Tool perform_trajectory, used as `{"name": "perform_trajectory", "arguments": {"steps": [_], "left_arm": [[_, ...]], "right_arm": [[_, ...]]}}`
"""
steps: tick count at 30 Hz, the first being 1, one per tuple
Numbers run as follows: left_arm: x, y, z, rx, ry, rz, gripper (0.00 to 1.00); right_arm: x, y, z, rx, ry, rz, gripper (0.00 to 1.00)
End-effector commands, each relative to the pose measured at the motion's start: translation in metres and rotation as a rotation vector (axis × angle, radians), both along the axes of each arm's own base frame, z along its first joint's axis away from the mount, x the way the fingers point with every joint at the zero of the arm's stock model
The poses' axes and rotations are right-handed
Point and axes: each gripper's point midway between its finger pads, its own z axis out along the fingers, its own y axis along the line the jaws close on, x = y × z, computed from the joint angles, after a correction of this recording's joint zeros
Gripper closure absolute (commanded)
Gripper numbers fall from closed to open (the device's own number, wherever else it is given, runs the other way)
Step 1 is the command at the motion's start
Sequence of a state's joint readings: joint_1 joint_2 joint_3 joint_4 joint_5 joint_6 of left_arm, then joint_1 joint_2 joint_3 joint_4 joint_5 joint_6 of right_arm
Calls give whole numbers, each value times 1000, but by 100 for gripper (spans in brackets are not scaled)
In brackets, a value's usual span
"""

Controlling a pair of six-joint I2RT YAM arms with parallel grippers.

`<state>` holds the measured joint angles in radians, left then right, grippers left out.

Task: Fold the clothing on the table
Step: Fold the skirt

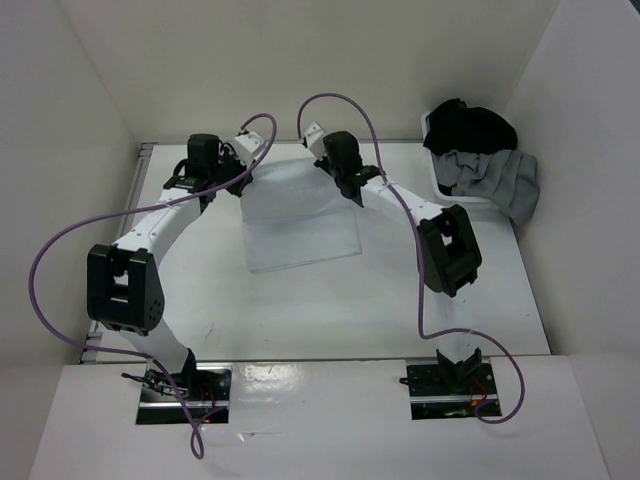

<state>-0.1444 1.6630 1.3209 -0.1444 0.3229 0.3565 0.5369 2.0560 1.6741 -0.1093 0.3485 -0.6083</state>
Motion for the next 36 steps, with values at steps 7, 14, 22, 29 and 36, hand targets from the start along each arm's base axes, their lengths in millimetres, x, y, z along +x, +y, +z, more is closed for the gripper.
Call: {"name": "perform_trajectory", "arguments": {"steps": [7, 14, 22, 29, 36], "left_arm": [[28, 28, 51, 8, -140, 186, 80], [19, 25, 25, 52, -110, 123, 80], [-22, 9, -1, 72, -52, -50, 80], [-71, 3, -11, 93, -35, -173, 80], [-108, 2, -21, 117, 2, -256, 79]], "right_arm": [[47, -8, 65, 14, -219, -111, 100], [46, -4, 50, -21, -162, -84, 100], [7, -12, 6, -114, -25, 40, 100], [-44, -18, -24, -162, 95, 163, 100], [-80, -24, -28, -171, 158, 226, 100]]}}
